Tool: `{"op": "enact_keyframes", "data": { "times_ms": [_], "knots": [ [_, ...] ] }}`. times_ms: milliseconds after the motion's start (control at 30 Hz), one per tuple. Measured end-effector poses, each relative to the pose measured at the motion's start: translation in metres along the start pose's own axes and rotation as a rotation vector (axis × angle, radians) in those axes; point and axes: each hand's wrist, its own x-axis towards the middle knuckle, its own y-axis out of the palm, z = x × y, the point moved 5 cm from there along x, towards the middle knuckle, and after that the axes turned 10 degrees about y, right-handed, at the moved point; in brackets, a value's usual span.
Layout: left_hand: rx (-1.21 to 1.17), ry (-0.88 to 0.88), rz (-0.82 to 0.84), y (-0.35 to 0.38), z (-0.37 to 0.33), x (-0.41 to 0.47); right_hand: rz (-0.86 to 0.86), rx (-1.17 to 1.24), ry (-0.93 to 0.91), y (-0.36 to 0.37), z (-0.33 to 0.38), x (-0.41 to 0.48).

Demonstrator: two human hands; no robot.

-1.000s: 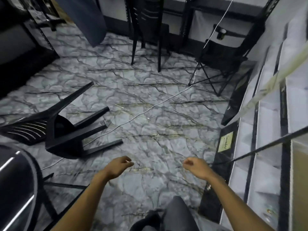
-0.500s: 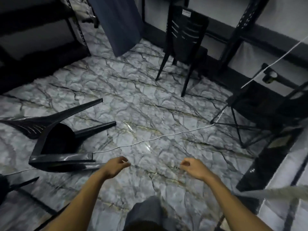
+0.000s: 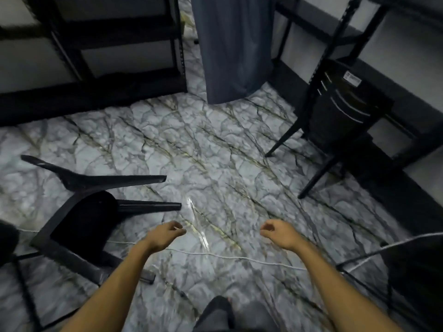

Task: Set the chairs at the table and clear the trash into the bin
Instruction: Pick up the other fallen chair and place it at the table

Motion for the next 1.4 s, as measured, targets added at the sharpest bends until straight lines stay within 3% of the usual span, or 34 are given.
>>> {"op": "enact_keyframes", "data": {
  "times_ms": [433,700,867,1033,1400],
  "knots": [
    [-0.195,-0.208,-0.359,-0.115,-0.071,0.145,0.156,-0.323,-0.294,-0.174,0.183,0.235],
    [-0.372,-0.37,-0.563,-0.178,-0.086,0.212,0.28,-0.533,-0.472,-0.223,0.335,0.344],
    [-0.487,-0.45,-0.741,-0.233,-0.059,0.244,0.31,-0.649,-0.643,-0.211,0.452,0.398],
    [-0.607,-0.53,-0.768,-0.297,-0.017,0.265,0.39,-0.772,-0.723,-0.175,0.579,0.432],
    [-0.787,-0.717,-0.986,-0.429,0.071,0.262,0.502,-1.058,-0.958,-0.041,0.841,0.464]
  ]
}}
